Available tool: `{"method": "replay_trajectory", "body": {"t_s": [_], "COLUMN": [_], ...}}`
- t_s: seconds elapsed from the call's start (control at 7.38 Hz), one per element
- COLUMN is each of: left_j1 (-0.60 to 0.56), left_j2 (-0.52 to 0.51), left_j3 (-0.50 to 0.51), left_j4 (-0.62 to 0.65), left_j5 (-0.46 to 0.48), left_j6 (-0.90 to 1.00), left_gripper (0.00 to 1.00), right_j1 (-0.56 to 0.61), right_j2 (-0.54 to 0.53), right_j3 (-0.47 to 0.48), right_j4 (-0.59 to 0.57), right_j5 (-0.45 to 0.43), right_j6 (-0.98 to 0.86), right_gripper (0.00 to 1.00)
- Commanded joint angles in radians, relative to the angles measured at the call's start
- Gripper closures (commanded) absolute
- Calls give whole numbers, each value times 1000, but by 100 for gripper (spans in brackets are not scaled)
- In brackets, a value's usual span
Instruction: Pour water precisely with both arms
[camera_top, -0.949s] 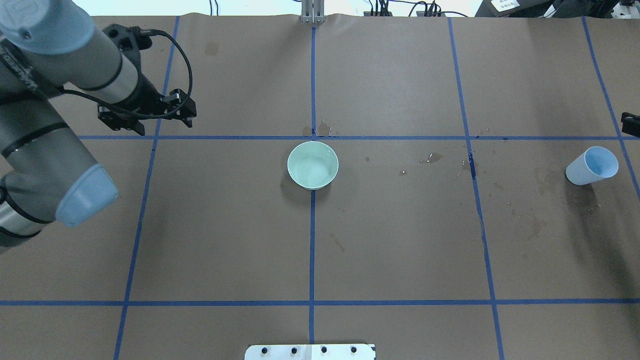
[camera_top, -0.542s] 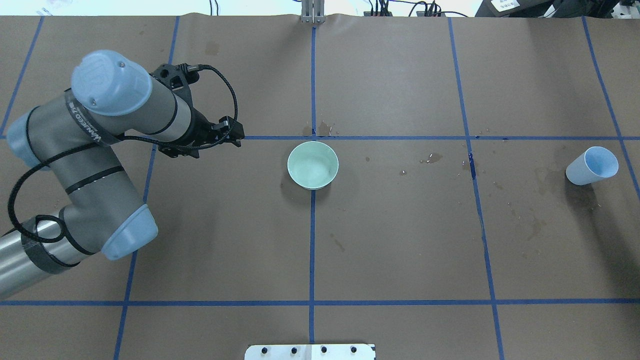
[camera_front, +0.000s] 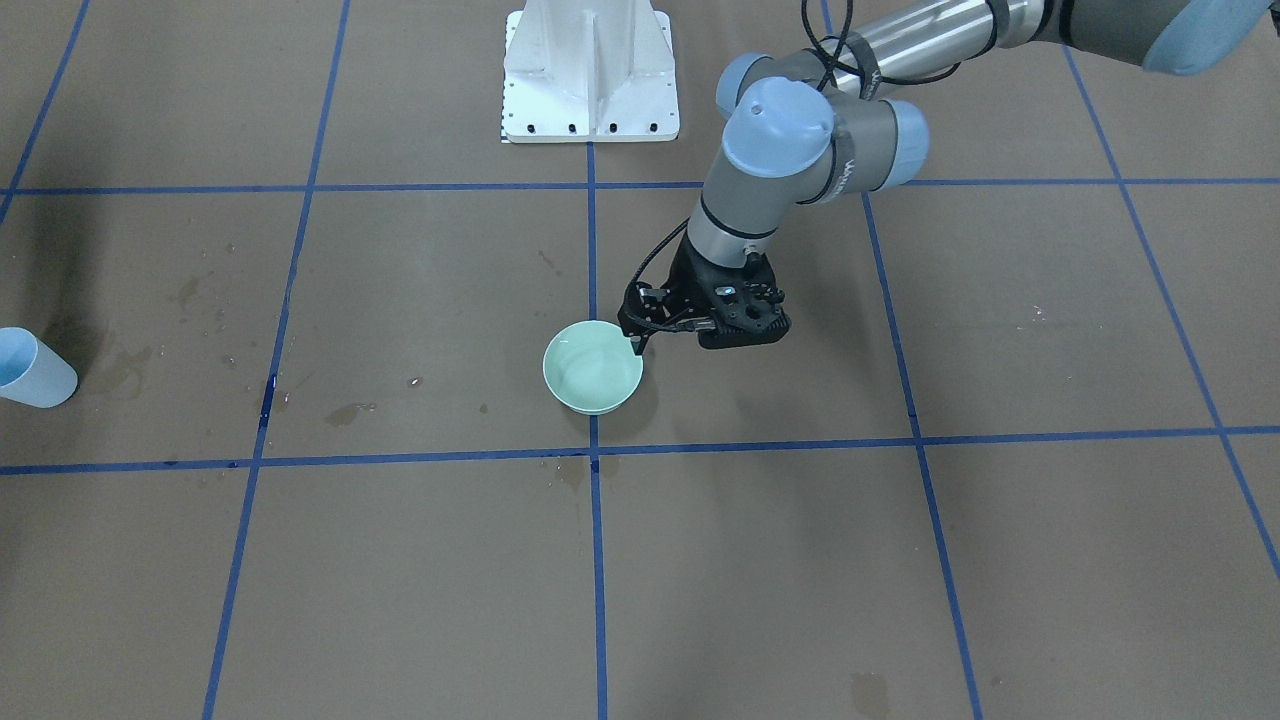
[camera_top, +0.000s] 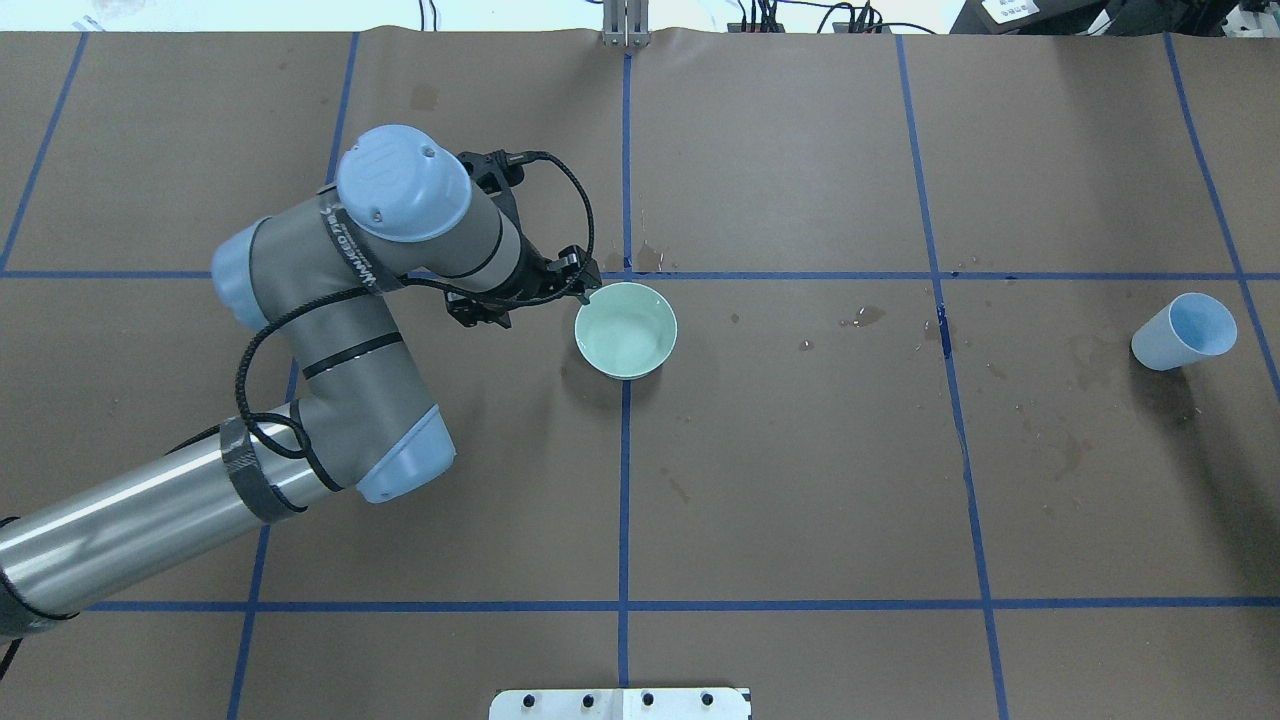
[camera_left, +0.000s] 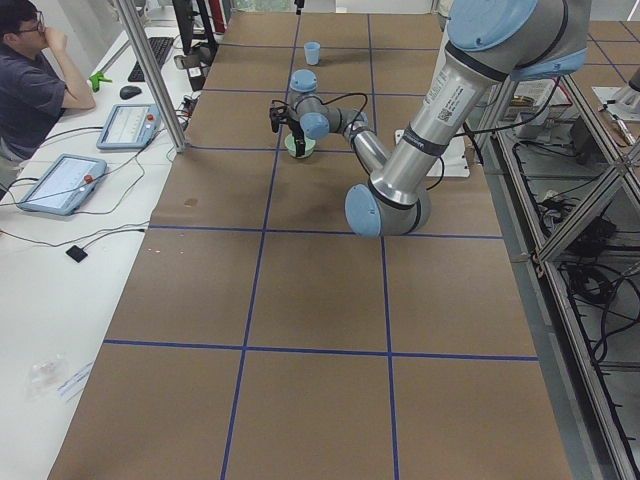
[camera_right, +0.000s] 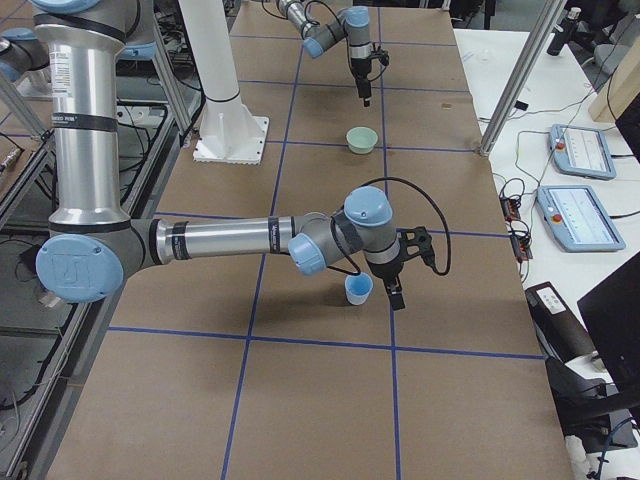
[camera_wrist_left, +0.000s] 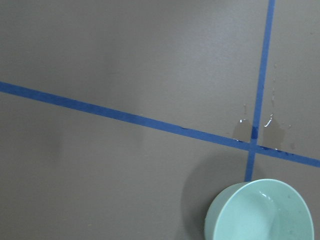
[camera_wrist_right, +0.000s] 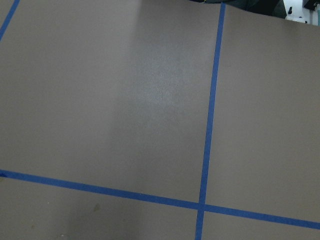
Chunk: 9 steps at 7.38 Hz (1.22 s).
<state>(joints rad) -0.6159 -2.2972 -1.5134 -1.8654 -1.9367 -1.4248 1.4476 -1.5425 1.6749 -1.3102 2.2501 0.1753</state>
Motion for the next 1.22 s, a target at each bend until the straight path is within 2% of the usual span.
{"method": "replay_trajectory", "body": {"t_s": [0.0,0.14,0.27,0.54,0.68,0.81,0.95,1.08], "left_j1": [39,47,51,59,61,61,59,59], "left_j2": [-53,-53,-54,-65,-71,-73,-73,-79], "left_j3": [90,105,111,134,142,142,141,139], "left_j4": [-3,-6,-6,-8,-6,-6,-1,2], "left_j5": [1,1,-1,-1,-1,-1,-2,-4], "left_j6": [1,3,4,4,4,3,0,-5], "left_gripper": [0,1,11,40,60,86,100,100], "right_j1": [2,1,0,2,7,13,16,17], "right_j2": [36,36,42,41,39,39,39,39], "right_j3": [-4,-10,-18,-23,-26,-27,-30,-32], "right_j4": [-118,-119,-121,-121,-121,-121,-121,-121], "right_j5": [37,69,92,111,129,134,146,152], "right_j6": [-91,-91,-92,-93,-93,-93,-93,-93], "right_gripper": [1,1,1,1,1,1,1,1]}}
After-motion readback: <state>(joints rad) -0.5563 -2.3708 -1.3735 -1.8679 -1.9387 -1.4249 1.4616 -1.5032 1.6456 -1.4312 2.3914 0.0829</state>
